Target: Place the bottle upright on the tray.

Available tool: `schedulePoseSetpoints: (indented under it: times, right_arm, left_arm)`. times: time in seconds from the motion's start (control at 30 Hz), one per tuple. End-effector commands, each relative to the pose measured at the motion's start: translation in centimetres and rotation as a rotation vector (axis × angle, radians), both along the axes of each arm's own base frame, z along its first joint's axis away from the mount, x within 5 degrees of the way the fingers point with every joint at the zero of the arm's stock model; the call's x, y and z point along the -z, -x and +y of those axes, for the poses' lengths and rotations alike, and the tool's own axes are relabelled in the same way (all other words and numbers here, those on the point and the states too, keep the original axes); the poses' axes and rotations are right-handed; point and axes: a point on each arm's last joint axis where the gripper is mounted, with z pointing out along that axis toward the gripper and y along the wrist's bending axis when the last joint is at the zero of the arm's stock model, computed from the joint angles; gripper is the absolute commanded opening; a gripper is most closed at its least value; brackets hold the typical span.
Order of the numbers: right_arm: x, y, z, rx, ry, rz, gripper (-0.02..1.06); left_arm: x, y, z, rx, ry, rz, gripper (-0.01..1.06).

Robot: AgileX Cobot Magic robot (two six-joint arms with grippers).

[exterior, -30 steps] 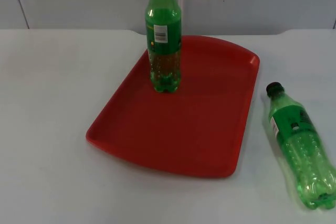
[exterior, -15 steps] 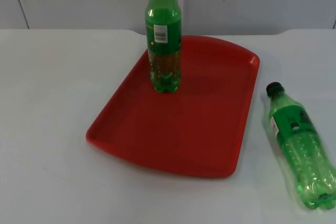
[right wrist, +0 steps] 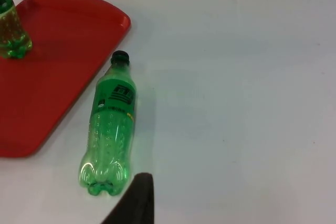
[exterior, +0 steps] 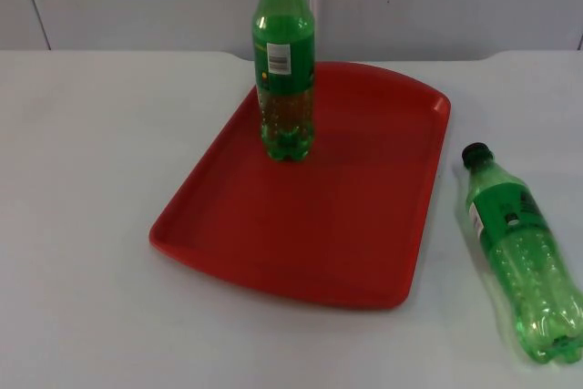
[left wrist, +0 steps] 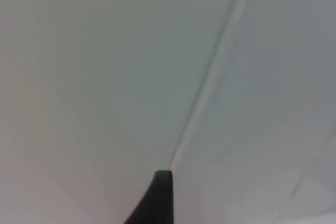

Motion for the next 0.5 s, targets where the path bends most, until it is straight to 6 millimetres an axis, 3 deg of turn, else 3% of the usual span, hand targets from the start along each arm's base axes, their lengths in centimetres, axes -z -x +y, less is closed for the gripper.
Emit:
schedulePoseSetpoints:
  times: [0.0, 0.27, 0.4, 0.47]
  right_arm:
    - [0.0, 0.0, 0.0, 0.007, -0.002, -0.006, 1.05]
    - [0.0, 0.0, 0.0, 0.007, -0.002, -0.006, 1.05]
    - [0.0, 0.0, 0.0, 0.007, -0.002, -0.006, 1.05]
    - [0.0, 0.0, 0.0, 0.007, -0.002, -0.006, 1.05]
  left_arm:
    - [-1.3, 1.1, 0.2, -0.051, 0.030, -0.028, 0.90]
    - [-4.3, 3.6, 1.1, -0.207, 0.017, -0.155, 0.90]
    - [-7.0, 5.9, 3.4, -0.516, -0.031, -0.310, 0.90]
    - [-7.5, 6.5, 3.8, -0.571, -0.073, -0.343, 0.90]
